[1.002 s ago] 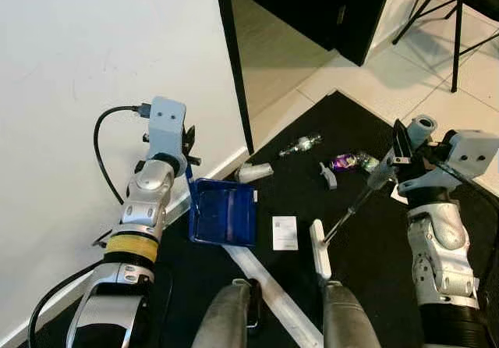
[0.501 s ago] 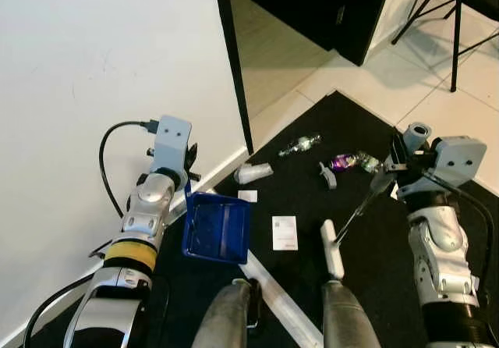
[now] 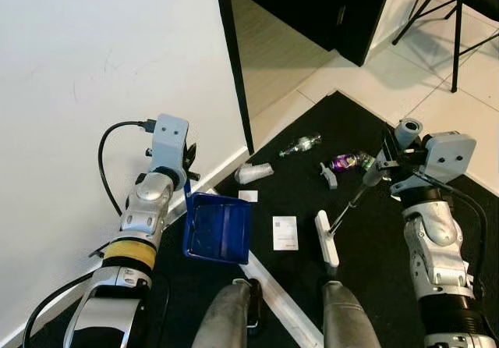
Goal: Sweep floor
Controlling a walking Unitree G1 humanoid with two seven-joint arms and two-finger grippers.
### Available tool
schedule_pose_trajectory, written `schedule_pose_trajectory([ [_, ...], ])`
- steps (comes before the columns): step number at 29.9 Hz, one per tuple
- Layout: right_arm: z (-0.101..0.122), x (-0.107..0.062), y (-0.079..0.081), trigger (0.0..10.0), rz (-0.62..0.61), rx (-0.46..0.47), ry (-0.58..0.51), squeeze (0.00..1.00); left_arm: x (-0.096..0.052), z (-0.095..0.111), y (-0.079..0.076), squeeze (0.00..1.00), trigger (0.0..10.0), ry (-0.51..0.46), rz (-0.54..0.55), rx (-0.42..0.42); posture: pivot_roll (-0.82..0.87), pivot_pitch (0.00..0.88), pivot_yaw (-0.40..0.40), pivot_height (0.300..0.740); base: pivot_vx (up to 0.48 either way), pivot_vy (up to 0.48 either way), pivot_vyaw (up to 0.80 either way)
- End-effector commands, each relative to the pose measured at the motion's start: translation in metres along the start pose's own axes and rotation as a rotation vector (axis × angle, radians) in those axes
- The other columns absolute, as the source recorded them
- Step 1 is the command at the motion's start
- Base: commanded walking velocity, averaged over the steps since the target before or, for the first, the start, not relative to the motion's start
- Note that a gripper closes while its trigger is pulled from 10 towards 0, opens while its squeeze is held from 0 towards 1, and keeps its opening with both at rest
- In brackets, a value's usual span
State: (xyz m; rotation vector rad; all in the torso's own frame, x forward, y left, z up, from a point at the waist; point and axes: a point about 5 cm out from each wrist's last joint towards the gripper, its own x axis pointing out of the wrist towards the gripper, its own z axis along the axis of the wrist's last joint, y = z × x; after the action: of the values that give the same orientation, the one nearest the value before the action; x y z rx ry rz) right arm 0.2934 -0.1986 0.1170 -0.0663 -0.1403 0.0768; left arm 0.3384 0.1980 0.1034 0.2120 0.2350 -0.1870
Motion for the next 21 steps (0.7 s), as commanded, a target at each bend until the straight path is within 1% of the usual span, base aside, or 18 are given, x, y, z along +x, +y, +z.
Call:
schedule_pose_trajectory([
  [1,0.0005,0.0,0.0015,10.0,0.019,-0.035,-0.022,0.0,-0.0018,0.0098,0.0044,0.0,10.0,-0.027,-0.025,-0.03,-0.07,0.171,0.084,0.74,0.0,0.0,0.0],
  [6,-0.0003,0.0005,0.0042,10.0,0.022,-0.032,-0.023,0.0,-0.0031,0.0159,0.0086,0.0,10.0,-0.039,-0.023,-0.033,-0.06,0.169,0.087,0.74,0.0,0.0,0.0],
  [21,-0.0026,0.0004,0.0049,10.0,0.024,-0.031,-0.026,0.0,-0.006,0.0112,0.0071,0.0,10.0,-0.015,-0.022,-0.03,-0.07,0.178,0.085,0.74,0.0,0.0,0.0],
])
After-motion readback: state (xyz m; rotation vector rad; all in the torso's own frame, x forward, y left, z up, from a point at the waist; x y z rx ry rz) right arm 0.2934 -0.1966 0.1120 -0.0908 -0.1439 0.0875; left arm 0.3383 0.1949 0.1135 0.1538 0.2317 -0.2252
